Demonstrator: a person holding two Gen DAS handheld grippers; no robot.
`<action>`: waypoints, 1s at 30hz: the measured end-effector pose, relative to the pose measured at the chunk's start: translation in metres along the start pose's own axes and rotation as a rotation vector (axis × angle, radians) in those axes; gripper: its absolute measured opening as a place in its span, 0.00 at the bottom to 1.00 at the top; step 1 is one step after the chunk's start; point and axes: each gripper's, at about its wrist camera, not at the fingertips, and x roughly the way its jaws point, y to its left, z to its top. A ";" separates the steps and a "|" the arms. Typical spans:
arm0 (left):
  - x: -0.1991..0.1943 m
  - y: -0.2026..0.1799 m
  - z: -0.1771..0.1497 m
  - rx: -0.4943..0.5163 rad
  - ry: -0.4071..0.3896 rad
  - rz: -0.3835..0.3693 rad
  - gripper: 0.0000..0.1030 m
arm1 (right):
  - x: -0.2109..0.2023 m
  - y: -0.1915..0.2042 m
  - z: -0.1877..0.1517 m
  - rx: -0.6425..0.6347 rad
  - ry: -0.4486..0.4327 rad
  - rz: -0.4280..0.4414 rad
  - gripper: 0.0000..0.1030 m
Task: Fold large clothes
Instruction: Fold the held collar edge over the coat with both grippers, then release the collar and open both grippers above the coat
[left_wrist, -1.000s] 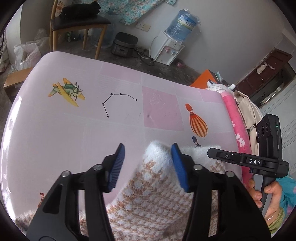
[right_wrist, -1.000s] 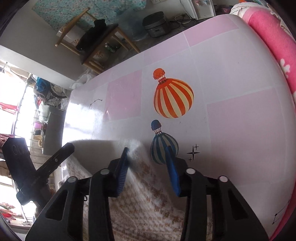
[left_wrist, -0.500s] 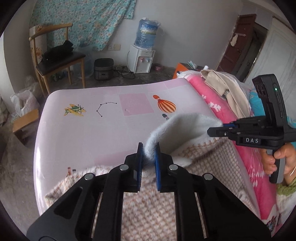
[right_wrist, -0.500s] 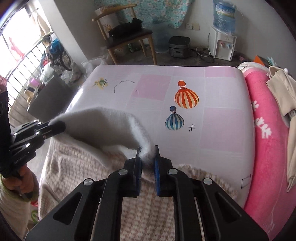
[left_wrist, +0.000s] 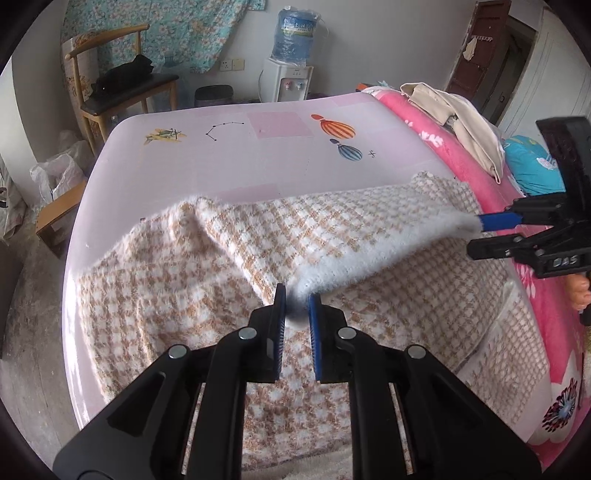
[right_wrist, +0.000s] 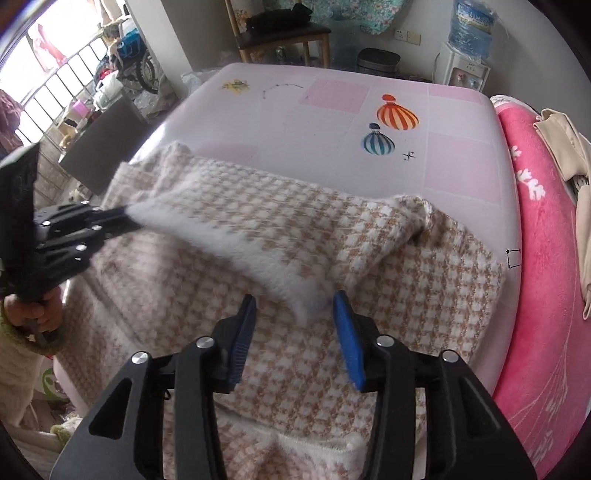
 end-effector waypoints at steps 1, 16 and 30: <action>0.001 -0.001 -0.001 0.009 0.001 0.006 0.11 | -0.010 0.004 0.003 -0.006 -0.025 0.018 0.44; -0.025 0.024 -0.012 -0.067 -0.011 -0.029 0.17 | 0.072 0.022 0.034 0.081 -0.007 0.173 0.35; 0.056 0.000 0.038 0.056 0.061 0.091 0.25 | 0.053 0.020 -0.013 -0.101 -0.031 0.110 0.31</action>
